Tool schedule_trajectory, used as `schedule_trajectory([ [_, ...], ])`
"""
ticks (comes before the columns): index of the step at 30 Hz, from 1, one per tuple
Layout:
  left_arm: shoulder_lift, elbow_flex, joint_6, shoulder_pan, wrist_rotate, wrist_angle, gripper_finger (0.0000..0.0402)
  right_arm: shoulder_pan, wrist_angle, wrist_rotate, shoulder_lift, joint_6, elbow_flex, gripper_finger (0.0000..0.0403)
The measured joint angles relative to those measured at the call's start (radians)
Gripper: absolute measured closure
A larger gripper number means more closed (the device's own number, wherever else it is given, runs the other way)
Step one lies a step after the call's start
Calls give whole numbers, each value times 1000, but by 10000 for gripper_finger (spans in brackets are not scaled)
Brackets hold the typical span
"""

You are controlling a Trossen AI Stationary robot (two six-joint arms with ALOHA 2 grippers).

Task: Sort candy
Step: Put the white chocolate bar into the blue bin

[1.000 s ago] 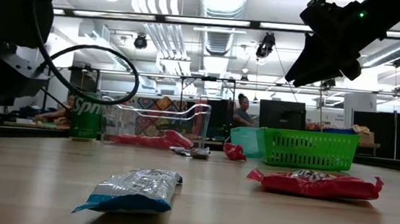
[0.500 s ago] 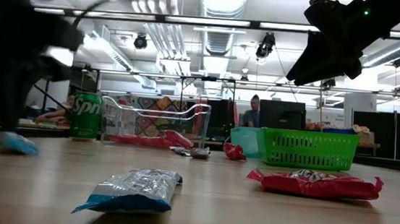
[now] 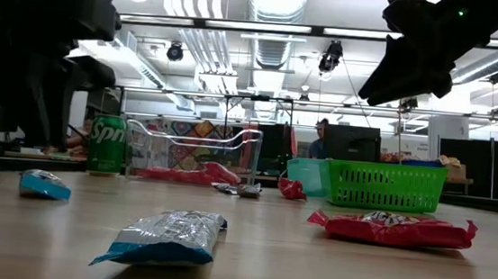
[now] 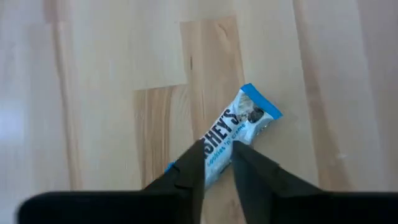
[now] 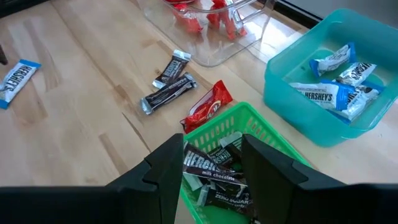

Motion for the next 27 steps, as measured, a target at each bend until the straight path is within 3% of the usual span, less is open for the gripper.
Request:
schedule_trajectory([
  [6, 100, 5, 39, 0, 15, 4, 255, 0, 2, 0, 0, 8, -7, 252],
  [10, 156, 8, 56, 1, 73, 12, 240, 0, 3, 0, 0, 10, -7, 252],
  [14, 187, 11, 56, 1, 76, 16, 265, 0, 7, 0, 0, 11, -7, 252],
  [21, 163, 6, 57, 4, 33, 37, 386, 5, 41, 1, 0, -13, -12, 252],
  [27, 81, 5, 137, 10, -124, 336, 378, 29, 198, -4, 49, -169, -18, 252],
])
